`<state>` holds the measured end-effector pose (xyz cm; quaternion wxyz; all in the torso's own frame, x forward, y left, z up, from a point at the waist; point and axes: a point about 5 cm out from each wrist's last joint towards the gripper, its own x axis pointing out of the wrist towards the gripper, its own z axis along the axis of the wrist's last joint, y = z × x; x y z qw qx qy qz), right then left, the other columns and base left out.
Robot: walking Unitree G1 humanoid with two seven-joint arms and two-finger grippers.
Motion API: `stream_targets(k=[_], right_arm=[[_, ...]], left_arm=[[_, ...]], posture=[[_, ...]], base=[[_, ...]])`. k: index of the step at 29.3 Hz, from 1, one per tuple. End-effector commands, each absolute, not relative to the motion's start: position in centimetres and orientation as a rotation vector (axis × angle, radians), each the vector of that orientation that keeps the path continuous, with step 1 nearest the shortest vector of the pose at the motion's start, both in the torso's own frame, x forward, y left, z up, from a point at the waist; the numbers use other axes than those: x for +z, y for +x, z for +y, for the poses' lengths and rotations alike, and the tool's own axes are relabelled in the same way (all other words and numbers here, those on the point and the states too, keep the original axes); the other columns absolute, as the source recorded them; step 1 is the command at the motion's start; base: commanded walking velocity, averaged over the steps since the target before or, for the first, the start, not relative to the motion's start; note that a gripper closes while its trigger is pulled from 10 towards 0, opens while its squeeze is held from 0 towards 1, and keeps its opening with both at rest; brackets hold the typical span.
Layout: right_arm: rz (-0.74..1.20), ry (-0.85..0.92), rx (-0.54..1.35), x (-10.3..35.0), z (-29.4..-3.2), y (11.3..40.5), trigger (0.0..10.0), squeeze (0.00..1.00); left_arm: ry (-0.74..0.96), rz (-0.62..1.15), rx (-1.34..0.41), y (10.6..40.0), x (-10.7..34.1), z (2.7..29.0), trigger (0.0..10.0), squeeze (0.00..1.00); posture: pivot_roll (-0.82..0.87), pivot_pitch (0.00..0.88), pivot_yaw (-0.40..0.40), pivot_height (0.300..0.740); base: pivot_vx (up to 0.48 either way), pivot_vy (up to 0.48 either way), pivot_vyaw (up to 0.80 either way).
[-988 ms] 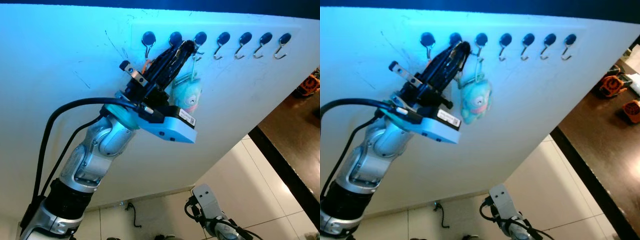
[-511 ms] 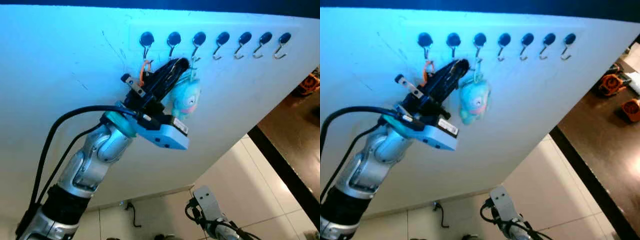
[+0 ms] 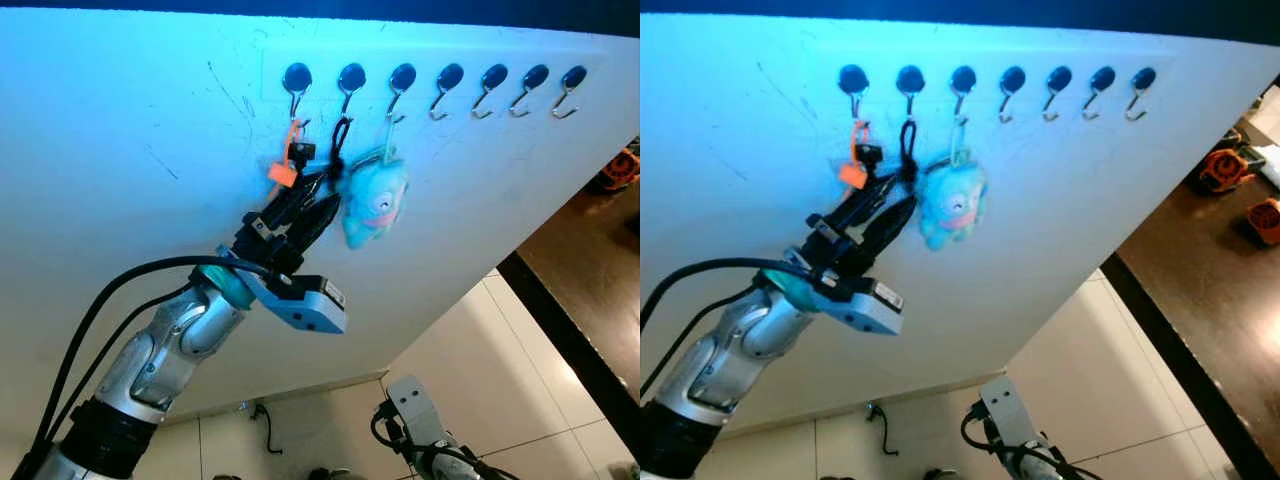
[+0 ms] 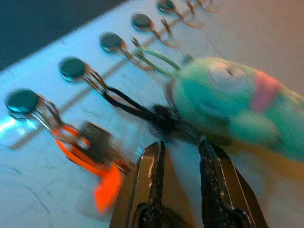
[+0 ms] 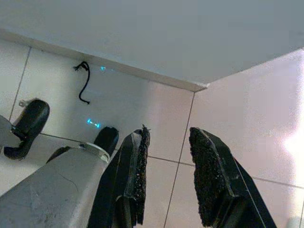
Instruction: Hang keys on a hook
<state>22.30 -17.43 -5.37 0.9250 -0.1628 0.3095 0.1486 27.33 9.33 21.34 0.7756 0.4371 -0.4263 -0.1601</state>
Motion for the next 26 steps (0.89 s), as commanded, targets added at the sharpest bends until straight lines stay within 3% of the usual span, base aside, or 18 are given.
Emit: stream_targets(k=[1, 9, 11, 12, 13, 14, 16, 17, 19, 26], right_arm=[[0.668, -0.344, 0.299, -5.9, -17.9, 21.4, 10.0, 0.0], [0.683, -0.349, 0.298, -6.2, -18.3, 20.8, 10.0, 0.0], [0.686, -0.35, 0.295, -6.3, -18.4, 20.7, 10.0, 0.0], [0.686, -0.35, 0.295, -6.3, -18.4, 20.7, 10.0, 0.0], [0.687, -0.35, 0.293, -6.3, -18.5, 20.6, 10.0, 0.0], [0.687, -0.35, 0.293, -6.3, -18.5, 20.6, 10.0, 0.0], [0.69, -0.349, 0.289, -6.3, -18.6, 20.5, 10.0, 0.0], [0.69, -0.349, 0.289, -6.3, -18.6, 20.5, 10.0, 0.0], [0.698, -0.349, 0.286, -6.5, -18.7, 20.2, 10.0, 0.0], [0.733, -0.353, 0.293, -7.0, -18.6, 19.5, 10.0, 0.0]], left_arm=[[0.969, -0.896, -0.388, 26.8, 20.0, 9.6, 10.0, 0.0], [1.046, -0.631, -0.616, 24.4, 13.1, 12.4, 10.0, 0.0], [0.934, -0.184, -0.704, 23.8, 7.2, 14.6, 10.0, 0.0], [0.934, -0.184, -0.704, 23.8, 7.2, 14.6, 10.0, 0.0], [0.8, 0.1, -0.708, 23.3, 3.8, 15.8, 10.0, 0.0], [0.8, 0.1, -0.708, 23.3, 3.8, 15.8, 10.0, 0.0], [0.561, 0.388, -0.657, 22.2, 0.1, 16.5, 10.0, 0.0], [0.561, 0.388, -0.657, 22.2, 0.1, 16.5, 10.0, 0.0], [0.436, 0.493, -0.451, 22.3, -2.0, 17.0, 10.0, 0.0], [0.402, 0.629, -0.274, 20.9, -4.8, 17.6, 10.0, 0.0]], posture=[[-0.03, 0.114, -0.058, 0.74], [-0.02, 0.126, -0.059, 0.74], [-0.03, 0.133, -0.06, 0.74], [-0.03, 0.133, -0.06, 0.74], [-0.03, 0.133, -0.06, 0.74], [-0.03, 0.133, -0.06, 0.74], [-0.04, 0.132, -0.06, 0.74], [-0.04, 0.132, -0.06, 0.74], [-0.05, 0.117, -0.054, 0.74], [-0.03, 0.08, -0.043, 0.74]], base=[[0.0, 0.0, 0.0], [0.0, 0.0, 0.0], [0.0, 0.0, 0.0], [0.0, 0.0, 0.0], [0.0, 0.0, 0.0], [0.0, 0.0, 0.0], [0.0, 0.0, 0.0], [0.0, 0.0, 0.0], [0.0, 0.0, 0.0], [0.0, 0.0, 0.0]])
